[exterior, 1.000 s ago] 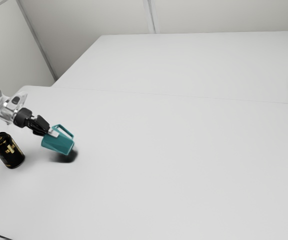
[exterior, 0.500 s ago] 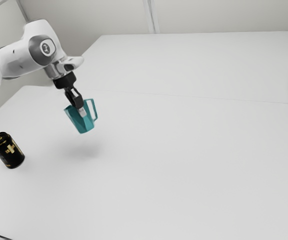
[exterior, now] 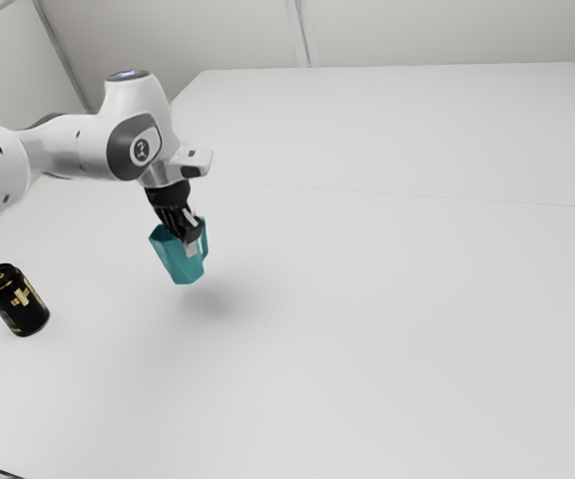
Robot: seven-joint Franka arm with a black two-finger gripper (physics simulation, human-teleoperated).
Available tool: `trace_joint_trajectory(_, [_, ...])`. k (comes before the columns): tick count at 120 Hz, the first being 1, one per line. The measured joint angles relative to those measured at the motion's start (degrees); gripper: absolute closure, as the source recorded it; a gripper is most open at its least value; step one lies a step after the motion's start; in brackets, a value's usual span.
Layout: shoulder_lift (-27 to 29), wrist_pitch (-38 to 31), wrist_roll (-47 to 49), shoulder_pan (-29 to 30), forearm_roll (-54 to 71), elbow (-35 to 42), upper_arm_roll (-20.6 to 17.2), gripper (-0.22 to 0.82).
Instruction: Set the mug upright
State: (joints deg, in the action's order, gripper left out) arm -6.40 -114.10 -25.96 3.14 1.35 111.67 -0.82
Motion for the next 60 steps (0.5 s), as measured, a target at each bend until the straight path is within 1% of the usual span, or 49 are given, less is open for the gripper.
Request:
trace_joint_trajectory(26, [0.32,-6.78,5.35,-0.09,0.42,5.95,-0.04,0.78])
trace_joint_trajectory(60, [-1.91,-9.87,10.17,-0.22,0.65,7.34,-0.02,0.78])
